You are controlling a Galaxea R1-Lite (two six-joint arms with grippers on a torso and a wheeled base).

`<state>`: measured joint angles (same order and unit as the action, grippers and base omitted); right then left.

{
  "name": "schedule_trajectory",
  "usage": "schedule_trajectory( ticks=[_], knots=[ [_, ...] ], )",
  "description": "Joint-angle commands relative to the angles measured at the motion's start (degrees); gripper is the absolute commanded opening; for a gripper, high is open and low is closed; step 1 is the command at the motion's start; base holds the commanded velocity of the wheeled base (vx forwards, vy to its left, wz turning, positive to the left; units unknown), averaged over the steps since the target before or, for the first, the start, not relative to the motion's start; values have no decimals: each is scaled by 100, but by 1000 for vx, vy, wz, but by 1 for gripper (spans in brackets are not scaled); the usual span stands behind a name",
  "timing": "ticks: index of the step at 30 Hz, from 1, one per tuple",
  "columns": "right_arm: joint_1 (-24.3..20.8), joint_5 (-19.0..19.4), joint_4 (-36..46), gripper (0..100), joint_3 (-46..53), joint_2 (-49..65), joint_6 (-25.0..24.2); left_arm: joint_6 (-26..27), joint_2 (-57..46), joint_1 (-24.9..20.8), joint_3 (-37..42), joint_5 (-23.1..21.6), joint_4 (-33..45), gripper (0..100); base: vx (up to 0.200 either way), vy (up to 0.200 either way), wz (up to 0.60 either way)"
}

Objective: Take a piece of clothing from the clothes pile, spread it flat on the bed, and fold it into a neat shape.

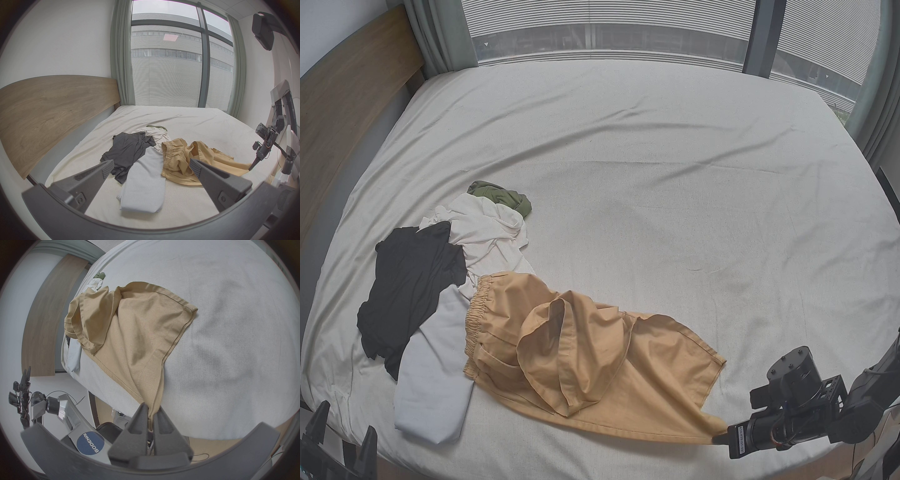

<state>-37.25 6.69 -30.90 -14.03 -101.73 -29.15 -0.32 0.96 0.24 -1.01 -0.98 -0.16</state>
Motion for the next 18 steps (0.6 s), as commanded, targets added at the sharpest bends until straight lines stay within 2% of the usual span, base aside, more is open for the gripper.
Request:
schedule_trajectory(
  ticks=[1,18],
  knots=[
    [166,-1,-3,0,120,110,146,-3,-96,2,101,1,-2,100,0,0,0],
    [1001,51,67,0,489,672,770,-3,-88,2,101,1,-2,100,0,0,0]
  ],
)
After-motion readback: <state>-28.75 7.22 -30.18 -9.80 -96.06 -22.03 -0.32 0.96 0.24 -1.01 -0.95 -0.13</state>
